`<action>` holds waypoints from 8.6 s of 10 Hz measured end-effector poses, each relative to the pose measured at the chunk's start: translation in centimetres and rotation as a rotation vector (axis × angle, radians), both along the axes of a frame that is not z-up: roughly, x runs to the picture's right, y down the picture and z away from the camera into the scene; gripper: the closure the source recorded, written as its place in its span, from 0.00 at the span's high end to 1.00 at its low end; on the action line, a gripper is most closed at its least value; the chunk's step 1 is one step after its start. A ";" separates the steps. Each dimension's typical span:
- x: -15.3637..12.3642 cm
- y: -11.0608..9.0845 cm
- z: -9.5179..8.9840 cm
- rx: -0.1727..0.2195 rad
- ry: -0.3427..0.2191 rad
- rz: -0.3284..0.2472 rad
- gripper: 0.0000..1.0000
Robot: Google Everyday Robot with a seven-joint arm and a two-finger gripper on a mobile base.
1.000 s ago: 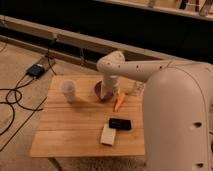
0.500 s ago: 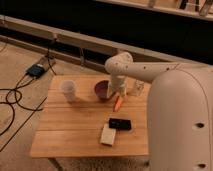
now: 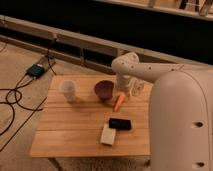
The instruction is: Place the pepper in the ceramic cup
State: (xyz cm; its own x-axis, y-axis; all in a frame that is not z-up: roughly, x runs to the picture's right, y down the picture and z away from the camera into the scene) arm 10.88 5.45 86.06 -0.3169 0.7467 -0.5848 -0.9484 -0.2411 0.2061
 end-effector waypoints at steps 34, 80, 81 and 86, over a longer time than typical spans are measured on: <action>0.7 0.5 10.1 -0.072 -0.072 -0.032 0.25; -35.3 -15.6 0.8 0.638 -0.596 -0.636 0.00; -35.6 -15.3 1.0 0.637 -0.599 -0.643 0.00; -35.6 -14.3 1.5 0.650 -0.562 -0.652 0.38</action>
State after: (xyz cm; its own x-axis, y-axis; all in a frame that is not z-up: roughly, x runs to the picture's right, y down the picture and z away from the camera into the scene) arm -24.73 -8.83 87.61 0.4446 0.8945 0.0466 -0.8525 0.4386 -0.2844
